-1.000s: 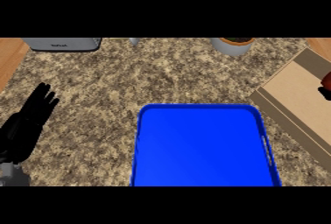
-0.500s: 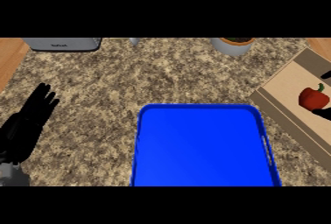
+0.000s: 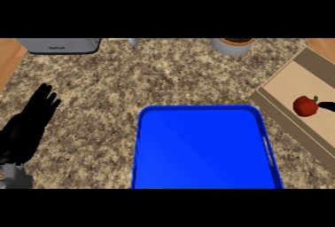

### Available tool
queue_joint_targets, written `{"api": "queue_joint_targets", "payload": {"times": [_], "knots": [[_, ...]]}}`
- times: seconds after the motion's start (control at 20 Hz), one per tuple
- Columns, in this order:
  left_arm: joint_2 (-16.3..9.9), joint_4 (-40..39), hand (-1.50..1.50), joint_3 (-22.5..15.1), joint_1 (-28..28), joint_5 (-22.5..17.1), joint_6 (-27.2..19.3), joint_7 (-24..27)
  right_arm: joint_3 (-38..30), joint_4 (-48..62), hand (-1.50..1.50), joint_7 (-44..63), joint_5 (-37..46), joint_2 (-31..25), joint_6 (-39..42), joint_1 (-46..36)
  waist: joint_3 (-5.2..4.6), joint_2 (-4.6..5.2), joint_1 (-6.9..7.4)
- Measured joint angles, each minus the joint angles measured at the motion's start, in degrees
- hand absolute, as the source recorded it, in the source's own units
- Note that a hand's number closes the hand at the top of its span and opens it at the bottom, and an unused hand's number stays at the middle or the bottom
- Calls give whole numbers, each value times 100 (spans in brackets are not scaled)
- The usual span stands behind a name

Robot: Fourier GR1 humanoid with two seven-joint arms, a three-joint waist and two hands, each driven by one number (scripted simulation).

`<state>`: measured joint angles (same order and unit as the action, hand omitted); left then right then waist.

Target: Pick the bell pepper from the tray and place it in the cardboard box

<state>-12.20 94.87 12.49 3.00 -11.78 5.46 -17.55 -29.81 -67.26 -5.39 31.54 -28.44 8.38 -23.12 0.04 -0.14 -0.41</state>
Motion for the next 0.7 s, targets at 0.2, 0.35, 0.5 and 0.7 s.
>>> {"api": "queue_joint_targets", "payload": {"times": [0.2,0.35,0.5,0.7], "knots": [[51,54,0,-26,-131,-20,55,68,-698,82,-150,-42,-777,-22,55,-37,-2,-2,4],[105,66,0,-80,-161,56,29,120,-1107,287,-150,118,-1241,-396,336,-133,-2,4,17],[8,15,0,24,-126,-31,125,125,-1513,603,-150,-53,-1642,-740,587,39,-2,9,20],[48,95,0,19,-238,-35,168,165,-1845,1170,-150,-398,-2060,-1204,947,218,-2,12,38]]}}
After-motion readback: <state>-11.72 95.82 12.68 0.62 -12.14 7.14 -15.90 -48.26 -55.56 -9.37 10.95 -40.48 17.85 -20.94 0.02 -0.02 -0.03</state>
